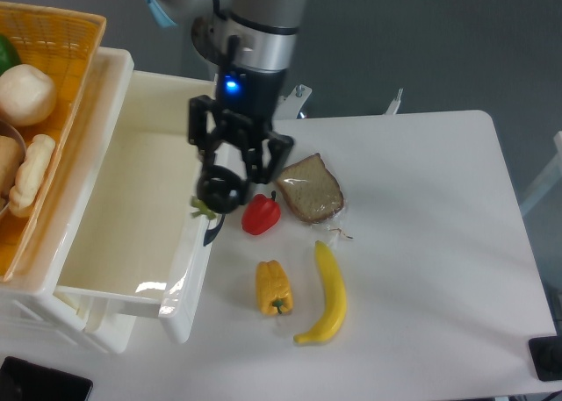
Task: Place the mangosteen in the upper white drawer
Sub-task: 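Carry the mangosteen across the table over the open white drawer, then lower the mangosteen into the drawer and open the gripper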
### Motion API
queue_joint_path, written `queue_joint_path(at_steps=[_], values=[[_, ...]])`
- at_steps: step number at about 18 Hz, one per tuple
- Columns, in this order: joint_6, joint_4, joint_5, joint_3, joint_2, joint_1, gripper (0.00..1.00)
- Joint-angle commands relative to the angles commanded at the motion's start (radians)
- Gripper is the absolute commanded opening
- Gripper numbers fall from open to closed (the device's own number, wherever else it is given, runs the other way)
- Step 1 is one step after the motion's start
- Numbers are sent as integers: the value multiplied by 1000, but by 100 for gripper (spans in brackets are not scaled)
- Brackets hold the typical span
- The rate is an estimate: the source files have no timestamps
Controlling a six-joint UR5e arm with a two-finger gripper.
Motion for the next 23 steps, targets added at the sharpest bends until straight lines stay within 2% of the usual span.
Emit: queue_joint_path(at_steps=[2,5,10,15,16,19,22,23], values=[[24,-12,3,-32,18,-38,18],[90,-29,3,-87,40,-42,19],[169,-103,34,-103,38,-49,20],[183,-111,77,-104,15,-77,24],[183,-111,77,-104,12,-77,28],[183,-109,77,-103,9,-94,52],[181,-104,80,-98,9,-94,98],[181,-104,81,-97,9,-94,100]])
